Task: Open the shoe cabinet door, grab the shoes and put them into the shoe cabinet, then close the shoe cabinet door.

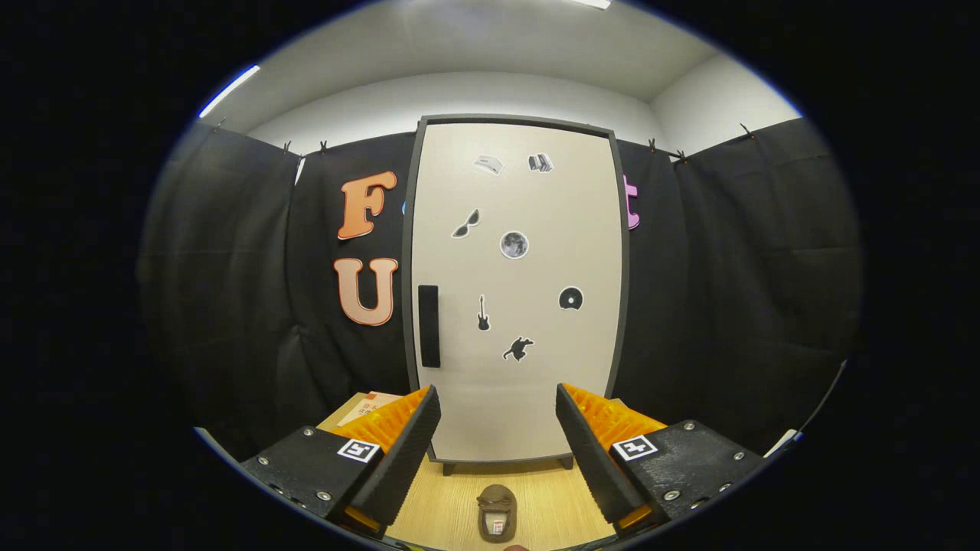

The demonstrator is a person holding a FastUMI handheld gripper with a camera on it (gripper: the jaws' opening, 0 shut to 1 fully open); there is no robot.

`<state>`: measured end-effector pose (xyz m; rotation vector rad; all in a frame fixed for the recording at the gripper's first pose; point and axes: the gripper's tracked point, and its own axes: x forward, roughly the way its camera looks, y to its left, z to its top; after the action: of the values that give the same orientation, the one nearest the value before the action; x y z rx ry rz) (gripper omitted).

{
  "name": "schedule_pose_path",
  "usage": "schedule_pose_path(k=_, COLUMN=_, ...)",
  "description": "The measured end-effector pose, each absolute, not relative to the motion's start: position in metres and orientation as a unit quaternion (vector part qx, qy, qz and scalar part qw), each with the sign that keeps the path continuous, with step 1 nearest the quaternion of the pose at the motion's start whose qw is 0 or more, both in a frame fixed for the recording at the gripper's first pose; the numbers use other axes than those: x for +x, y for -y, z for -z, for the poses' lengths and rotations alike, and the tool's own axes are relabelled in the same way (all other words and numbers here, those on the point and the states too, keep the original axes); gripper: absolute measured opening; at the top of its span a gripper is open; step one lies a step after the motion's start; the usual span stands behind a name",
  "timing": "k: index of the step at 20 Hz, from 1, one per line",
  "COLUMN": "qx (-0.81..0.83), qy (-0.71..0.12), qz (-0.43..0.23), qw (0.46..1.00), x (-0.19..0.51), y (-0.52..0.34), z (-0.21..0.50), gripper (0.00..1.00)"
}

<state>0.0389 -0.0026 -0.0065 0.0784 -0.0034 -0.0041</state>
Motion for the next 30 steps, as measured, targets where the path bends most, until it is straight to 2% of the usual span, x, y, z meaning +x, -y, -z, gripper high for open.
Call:
schedule_pose_path(k=18, qx=0.027, qy=-0.006, qz=-0.044, qw=0.999, x=0.163, y=-0.082, z=0.005, gripper=0.95)
schedule_pose_path(k=30, qx=0.022, qy=-0.010, qz=-0.033, qw=0.999, x=0.240, y=-0.105, z=0.005, gripper=0.95)
